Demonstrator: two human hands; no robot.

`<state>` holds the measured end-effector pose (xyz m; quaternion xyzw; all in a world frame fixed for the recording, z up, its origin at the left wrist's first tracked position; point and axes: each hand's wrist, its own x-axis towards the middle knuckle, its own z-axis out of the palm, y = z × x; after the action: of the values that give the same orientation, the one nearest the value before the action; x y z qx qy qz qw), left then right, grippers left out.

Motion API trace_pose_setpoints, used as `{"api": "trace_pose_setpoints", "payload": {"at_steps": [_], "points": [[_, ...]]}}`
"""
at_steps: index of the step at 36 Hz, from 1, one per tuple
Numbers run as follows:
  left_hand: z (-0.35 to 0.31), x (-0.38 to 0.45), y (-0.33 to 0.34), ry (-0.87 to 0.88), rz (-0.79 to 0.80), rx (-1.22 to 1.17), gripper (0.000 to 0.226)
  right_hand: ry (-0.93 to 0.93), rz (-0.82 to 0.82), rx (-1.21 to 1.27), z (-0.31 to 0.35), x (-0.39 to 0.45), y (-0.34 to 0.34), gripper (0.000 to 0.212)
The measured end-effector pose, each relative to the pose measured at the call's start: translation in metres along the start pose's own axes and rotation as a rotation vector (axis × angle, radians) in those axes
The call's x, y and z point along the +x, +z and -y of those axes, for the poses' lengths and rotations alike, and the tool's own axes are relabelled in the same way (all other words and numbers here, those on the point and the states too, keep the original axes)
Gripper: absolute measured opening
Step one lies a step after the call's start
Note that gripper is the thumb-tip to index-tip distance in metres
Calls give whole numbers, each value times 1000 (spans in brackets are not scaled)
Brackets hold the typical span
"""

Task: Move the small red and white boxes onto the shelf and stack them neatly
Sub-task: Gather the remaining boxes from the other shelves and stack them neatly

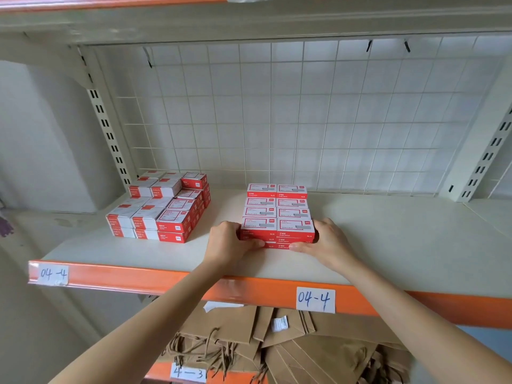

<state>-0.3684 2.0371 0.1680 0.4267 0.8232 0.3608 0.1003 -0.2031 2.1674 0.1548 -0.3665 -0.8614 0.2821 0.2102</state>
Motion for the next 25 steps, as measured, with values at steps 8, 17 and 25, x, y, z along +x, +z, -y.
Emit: {"api": "trace_pose_setpoints", "payload": {"at_steps": [8, 17, 25], "points": [[0, -2, -1, 1, -3, 2, 33, -3, 16, 19, 4, -2, 0, 53], [5, -1, -10, 13, -14, -42, 24, -13, 8, 87, 6, -6, -9, 42], [8, 2, -10, 9, 3, -56, 23, -8, 5, 54, 7, -7, -9, 41]]}}
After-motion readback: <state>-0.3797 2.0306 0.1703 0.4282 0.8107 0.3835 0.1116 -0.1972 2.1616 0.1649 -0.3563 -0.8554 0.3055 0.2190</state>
